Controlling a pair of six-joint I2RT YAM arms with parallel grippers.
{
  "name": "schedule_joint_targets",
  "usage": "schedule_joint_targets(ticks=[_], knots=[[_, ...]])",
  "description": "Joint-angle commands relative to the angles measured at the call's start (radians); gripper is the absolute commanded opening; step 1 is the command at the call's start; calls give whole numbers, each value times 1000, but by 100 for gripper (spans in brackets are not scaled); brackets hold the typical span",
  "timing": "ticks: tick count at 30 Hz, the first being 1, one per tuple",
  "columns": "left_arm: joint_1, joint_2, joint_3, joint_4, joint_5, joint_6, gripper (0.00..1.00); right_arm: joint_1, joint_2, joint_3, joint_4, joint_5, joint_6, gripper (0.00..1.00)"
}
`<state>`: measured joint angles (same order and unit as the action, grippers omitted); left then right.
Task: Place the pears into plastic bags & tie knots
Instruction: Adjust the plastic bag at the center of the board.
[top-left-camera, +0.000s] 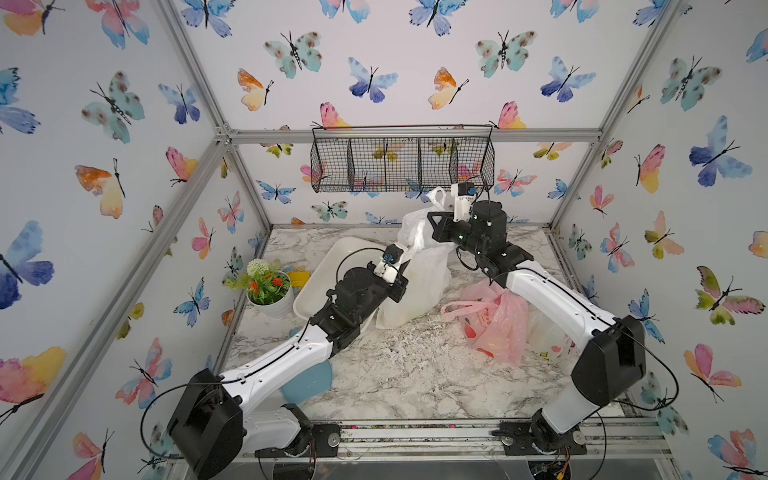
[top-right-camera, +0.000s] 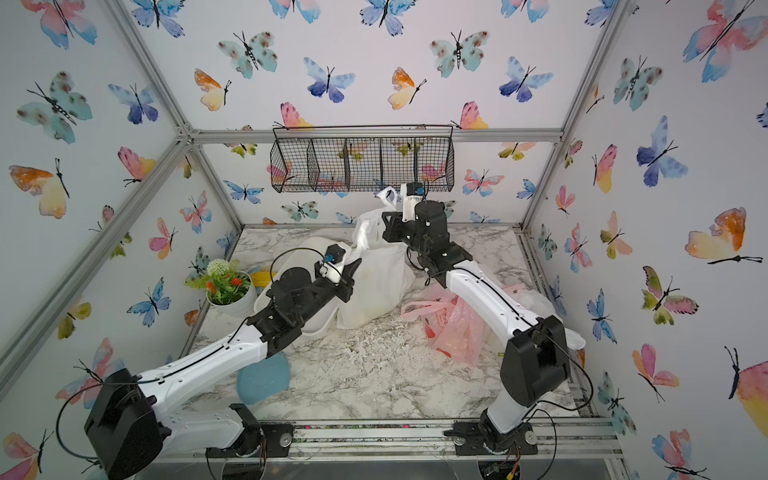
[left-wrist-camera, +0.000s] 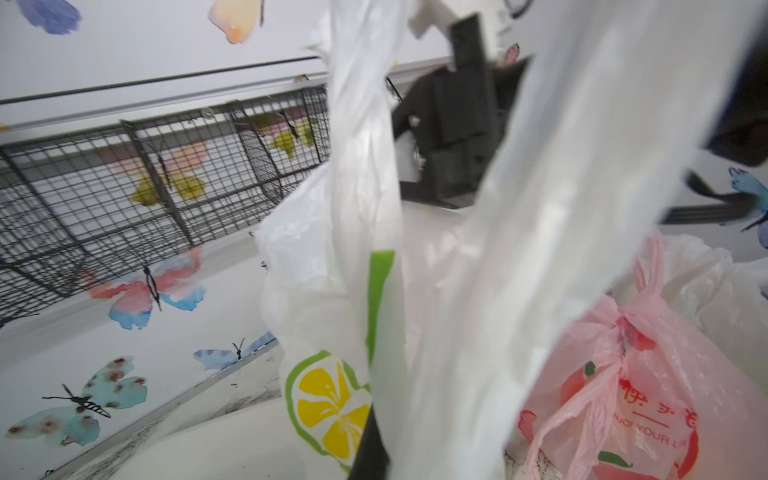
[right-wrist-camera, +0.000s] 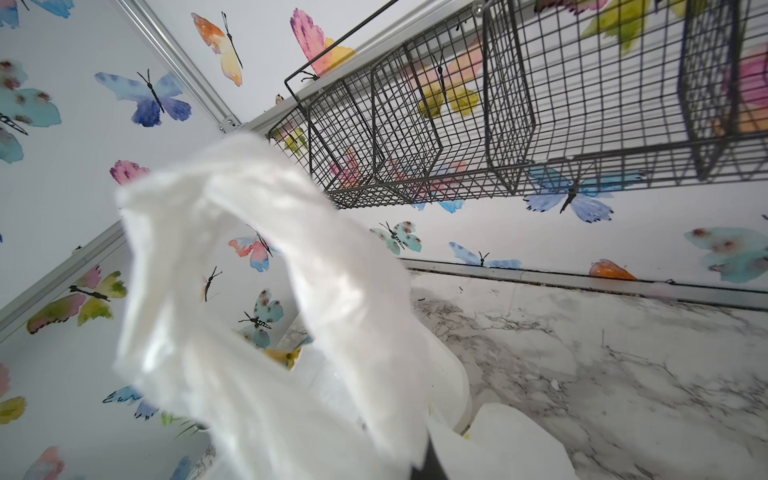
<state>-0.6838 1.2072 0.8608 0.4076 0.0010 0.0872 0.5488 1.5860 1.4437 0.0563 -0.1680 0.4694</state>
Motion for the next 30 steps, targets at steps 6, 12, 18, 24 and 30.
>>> schedule_joint_targets(ticks=[6,12,18,24,30], knots=[[147,-113,45,-117,438,-274,0,0,-231,-102,-183,-122,118,2],[204,-120,23,-158,556,-340,0,2,-326,-190,-228,-114,206,2],[202,-64,-133,2,640,-444,0,0,-306,-321,-245,-24,125,3],[187,-87,-188,11,572,-396,0,0,-282,-227,-381,77,-58,25],[176,-114,-184,-62,495,-340,0,1,-243,104,-674,38,-126,50]])
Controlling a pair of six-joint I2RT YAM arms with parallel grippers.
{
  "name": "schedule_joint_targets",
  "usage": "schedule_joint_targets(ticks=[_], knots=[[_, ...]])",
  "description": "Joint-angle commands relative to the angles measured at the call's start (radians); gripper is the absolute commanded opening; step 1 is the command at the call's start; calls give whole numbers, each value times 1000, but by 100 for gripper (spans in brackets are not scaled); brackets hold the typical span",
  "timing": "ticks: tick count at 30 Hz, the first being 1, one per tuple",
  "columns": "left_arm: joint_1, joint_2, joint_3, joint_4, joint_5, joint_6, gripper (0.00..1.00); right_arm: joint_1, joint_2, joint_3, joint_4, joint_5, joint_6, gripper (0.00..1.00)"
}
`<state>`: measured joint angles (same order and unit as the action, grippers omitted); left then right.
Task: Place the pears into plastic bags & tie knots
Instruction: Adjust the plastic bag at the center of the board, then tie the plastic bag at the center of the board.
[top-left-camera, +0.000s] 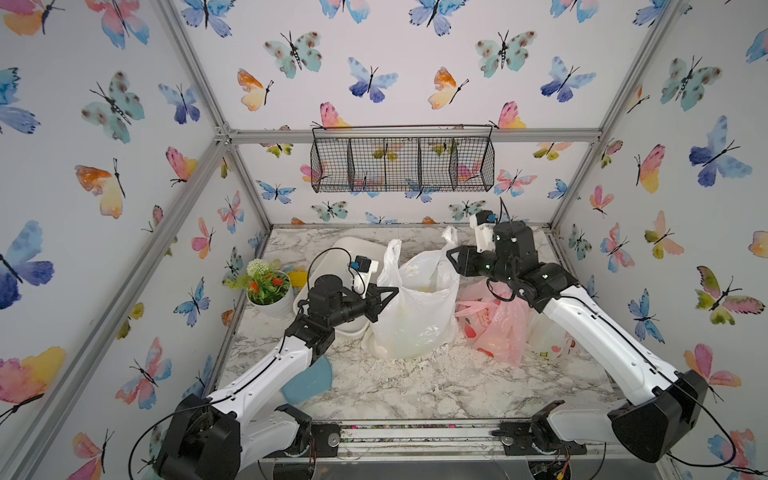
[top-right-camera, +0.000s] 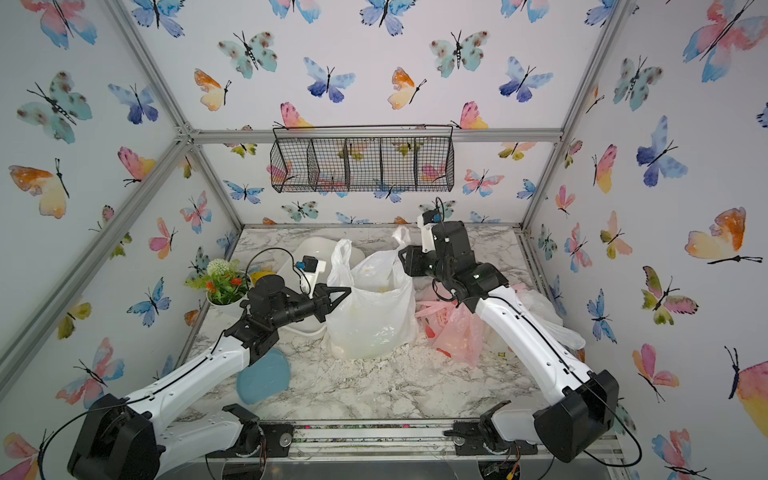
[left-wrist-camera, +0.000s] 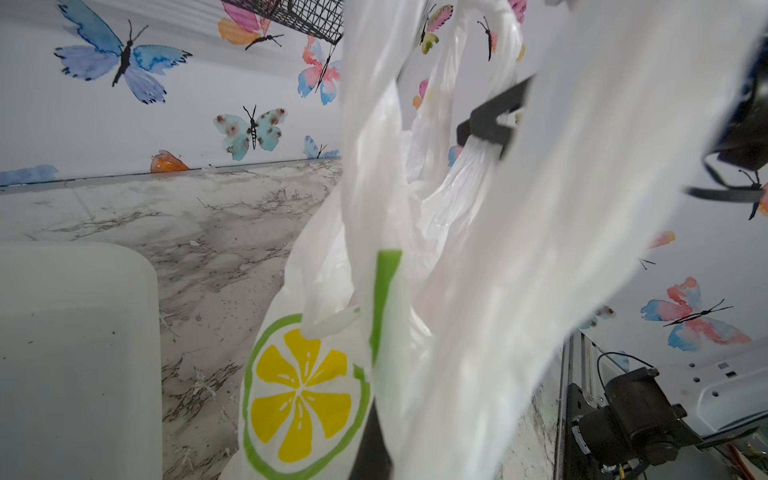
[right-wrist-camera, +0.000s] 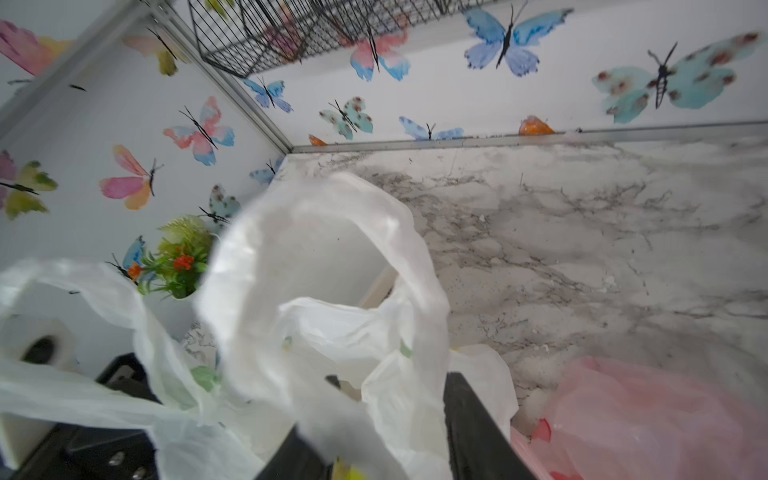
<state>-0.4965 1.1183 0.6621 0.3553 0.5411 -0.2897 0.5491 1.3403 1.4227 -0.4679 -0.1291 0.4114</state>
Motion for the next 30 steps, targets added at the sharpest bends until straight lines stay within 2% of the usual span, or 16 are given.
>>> schedule_joint_targets(ticks=[1,6,12,16,26,30], knots=[[-22,-31,10,-13,-83,46,0,1,16,182,-194,-22,-65,53],[-88,-34,32,-63,-220,119,0,60,93,404,-292,-96,-16,59],[-150,-23,53,-88,-386,196,0,118,274,554,-309,-248,171,50],[-178,-9,64,-97,-479,234,0,162,385,691,-391,-221,206,49],[-209,11,65,-101,-516,252,0,166,523,873,-500,-272,201,42],[-210,16,71,-109,-523,255,0,167,526,900,-549,-260,174,44]])
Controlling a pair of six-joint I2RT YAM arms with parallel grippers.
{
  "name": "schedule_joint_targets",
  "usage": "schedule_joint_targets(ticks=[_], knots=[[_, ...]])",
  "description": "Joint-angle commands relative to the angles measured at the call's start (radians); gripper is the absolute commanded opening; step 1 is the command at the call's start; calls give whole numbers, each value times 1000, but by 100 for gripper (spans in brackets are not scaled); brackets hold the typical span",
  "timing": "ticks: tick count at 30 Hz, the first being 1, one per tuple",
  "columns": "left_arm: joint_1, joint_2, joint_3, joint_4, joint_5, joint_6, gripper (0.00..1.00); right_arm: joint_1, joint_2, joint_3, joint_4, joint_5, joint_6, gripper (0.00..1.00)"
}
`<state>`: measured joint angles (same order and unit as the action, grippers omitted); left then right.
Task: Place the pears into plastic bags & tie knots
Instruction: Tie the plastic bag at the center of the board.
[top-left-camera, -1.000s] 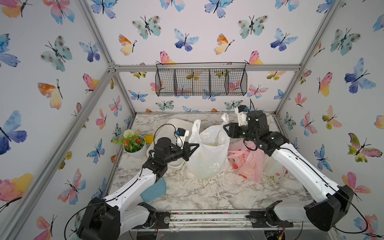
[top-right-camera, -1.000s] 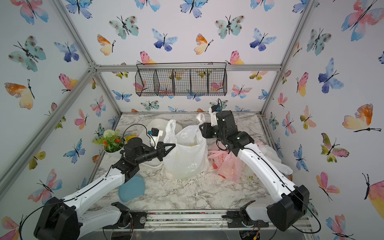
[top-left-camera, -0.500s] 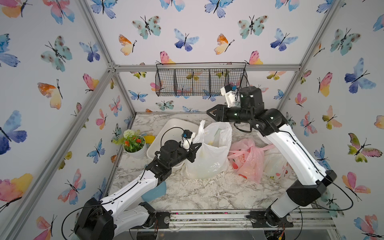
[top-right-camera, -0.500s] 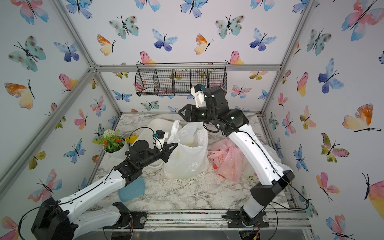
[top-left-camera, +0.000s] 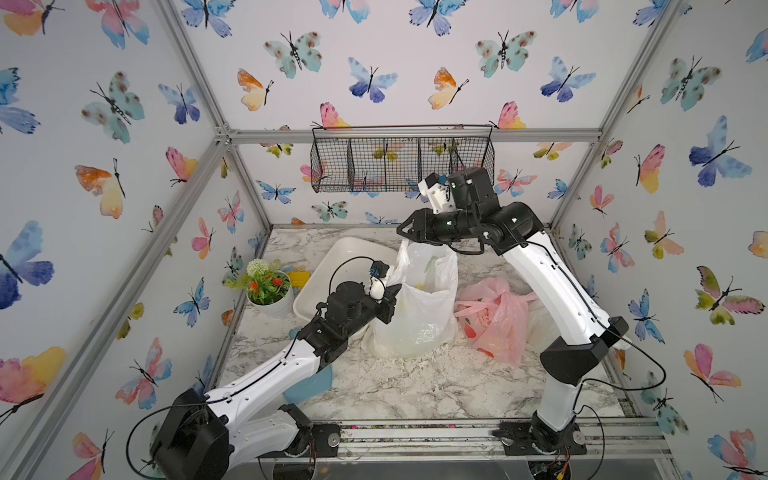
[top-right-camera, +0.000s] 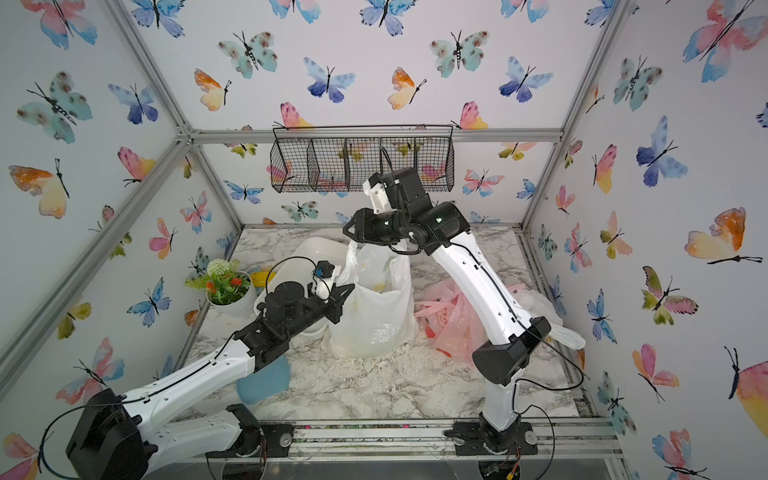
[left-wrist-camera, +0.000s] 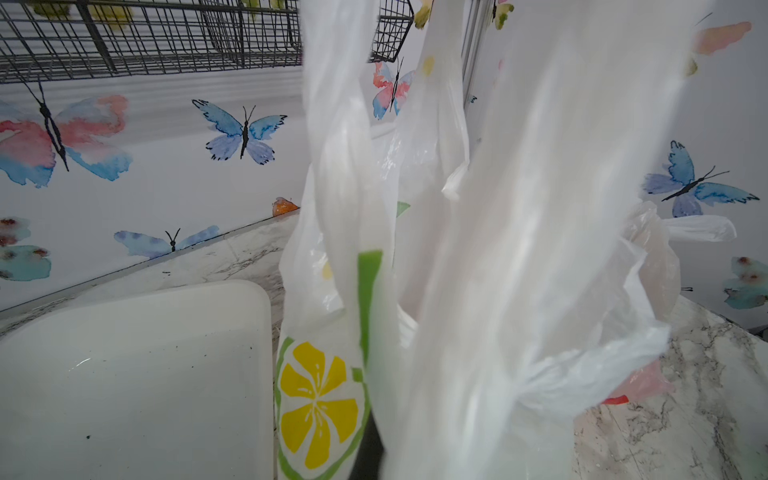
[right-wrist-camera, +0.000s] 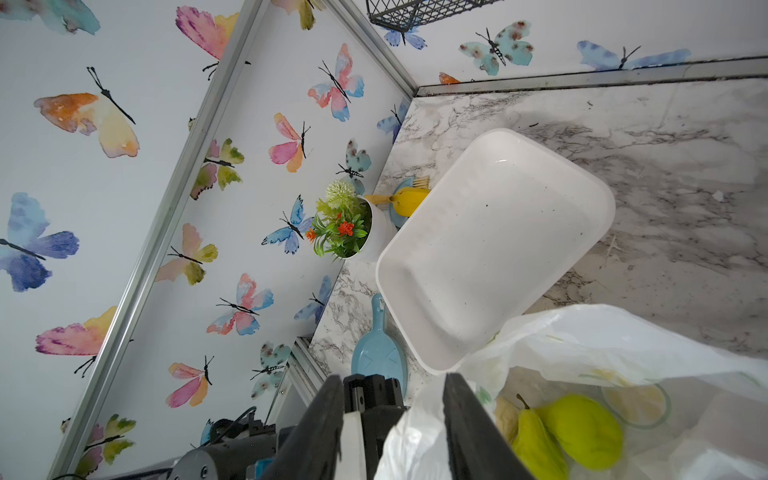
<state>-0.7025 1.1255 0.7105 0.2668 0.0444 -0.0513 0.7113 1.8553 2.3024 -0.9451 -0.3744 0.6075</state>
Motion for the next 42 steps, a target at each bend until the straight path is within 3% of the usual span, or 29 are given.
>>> schedule_joint_targets(ticks=[1,10,14,17,21,23,25,28,32,35,42], knots=[[-5,13,27,-26,-30,17,0,5,1,11,-72,-6,-29,44],[-5,29,50,-26,-16,13,0,23,35,21,-127,26,-68,45],[-5,25,50,-27,-18,9,0,25,54,32,-141,49,-86,41],[-5,23,47,-26,-17,11,0,25,49,30,-115,51,-83,33],[-6,17,17,-28,-5,6,0,20,-24,-17,5,58,-80,10],[-6,7,-9,-25,6,2,1,9,-88,-118,122,-15,-61,3],[-5,-11,-32,-14,30,-7,4,1,-140,-219,227,-100,-29,2],[-2,-51,-69,29,61,-41,13,-3,-163,-290,278,-162,-2,3],[16,-96,-78,79,179,-58,54,-4,-166,-338,306,-201,20,3],[31,-116,-14,10,224,-49,73,-4,-168,-352,324,-226,31,2],[147,-116,112,-70,358,-44,85,-4,-183,-384,349,-266,35,2]])
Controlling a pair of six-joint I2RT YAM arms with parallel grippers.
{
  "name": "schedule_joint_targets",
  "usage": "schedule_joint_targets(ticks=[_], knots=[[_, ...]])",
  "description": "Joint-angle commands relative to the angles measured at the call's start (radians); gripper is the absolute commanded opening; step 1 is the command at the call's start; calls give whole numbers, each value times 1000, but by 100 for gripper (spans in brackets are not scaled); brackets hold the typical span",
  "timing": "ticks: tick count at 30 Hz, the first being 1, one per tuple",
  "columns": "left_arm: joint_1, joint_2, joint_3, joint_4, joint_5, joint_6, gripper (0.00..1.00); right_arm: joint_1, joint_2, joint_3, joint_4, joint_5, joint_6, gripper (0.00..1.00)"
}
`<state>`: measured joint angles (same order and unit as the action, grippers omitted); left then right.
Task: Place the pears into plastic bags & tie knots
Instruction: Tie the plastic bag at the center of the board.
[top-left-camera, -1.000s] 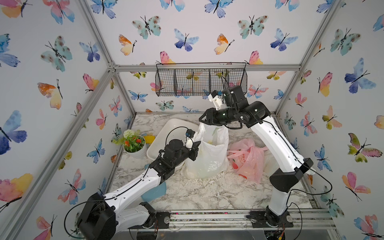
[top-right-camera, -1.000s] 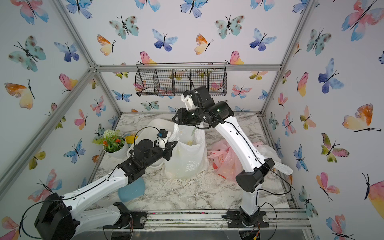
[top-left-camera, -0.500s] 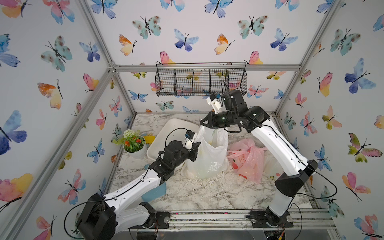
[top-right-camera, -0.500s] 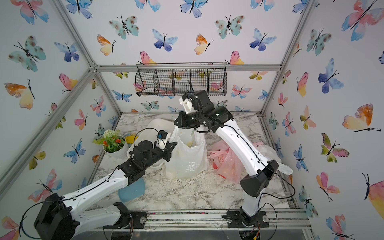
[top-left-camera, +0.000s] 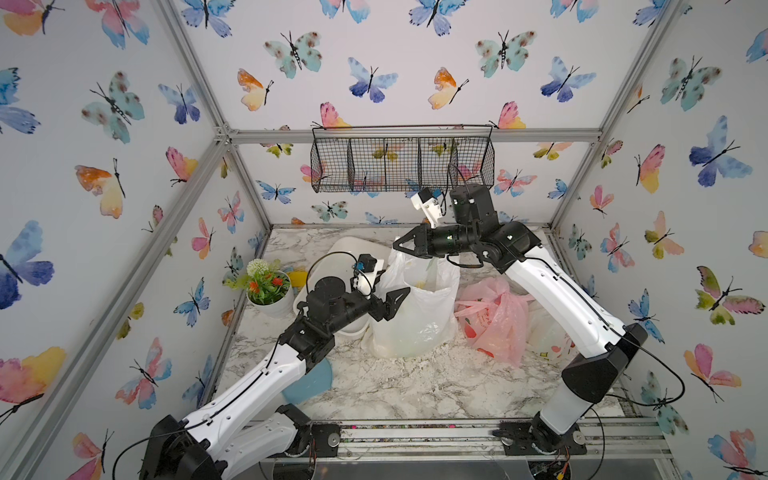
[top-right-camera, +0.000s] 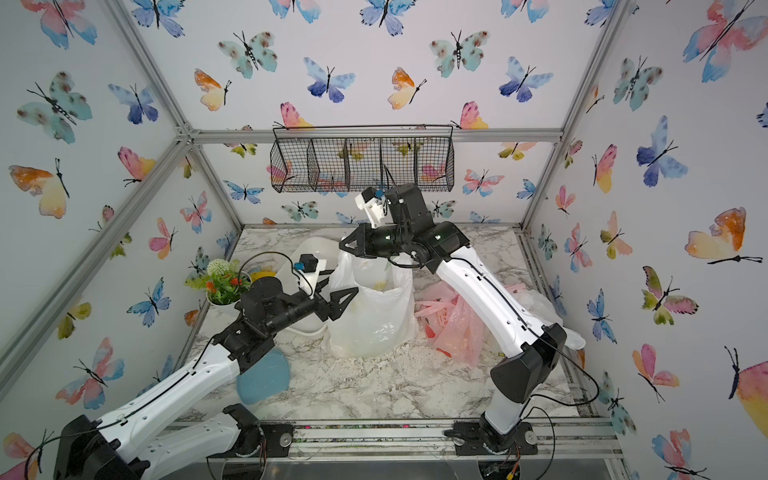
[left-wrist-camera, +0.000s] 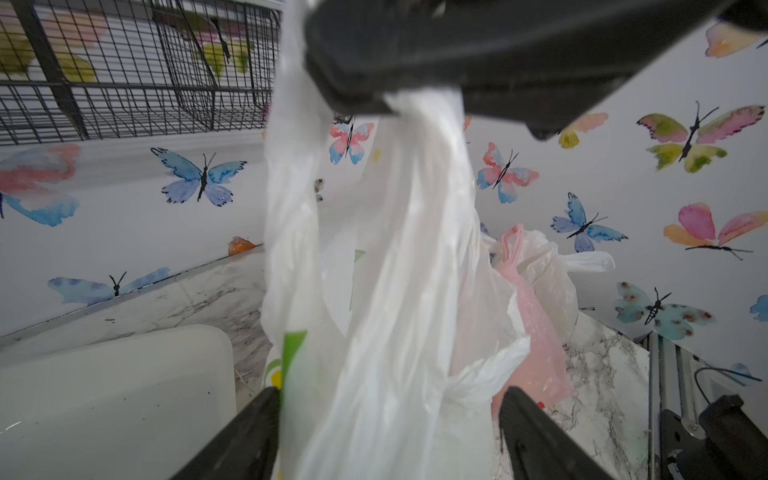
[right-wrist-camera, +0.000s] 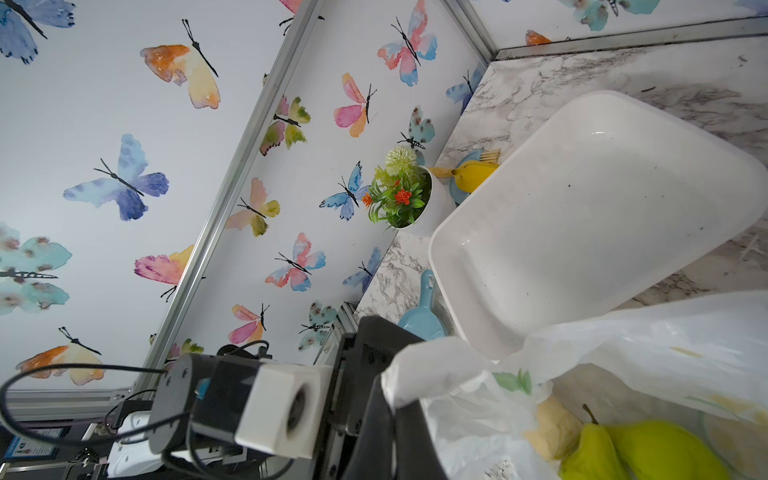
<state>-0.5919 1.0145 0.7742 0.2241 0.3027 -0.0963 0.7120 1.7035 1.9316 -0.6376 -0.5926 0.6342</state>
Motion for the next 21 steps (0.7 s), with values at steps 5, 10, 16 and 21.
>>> schedule_joint_targets(ticks=[5,10,16,21], knots=[[60,86,109,18,188,15,85,-5,-45,-34,66,-84,13,2],[81,126,84,197,287,-1,78,-4,-51,-43,93,-125,31,2],[82,170,30,415,361,-63,60,-5,-51,-55,140,-182,61,2],[81,180,18,475,356,-90,63,-5,-50,-60,155,-199,73,2]])
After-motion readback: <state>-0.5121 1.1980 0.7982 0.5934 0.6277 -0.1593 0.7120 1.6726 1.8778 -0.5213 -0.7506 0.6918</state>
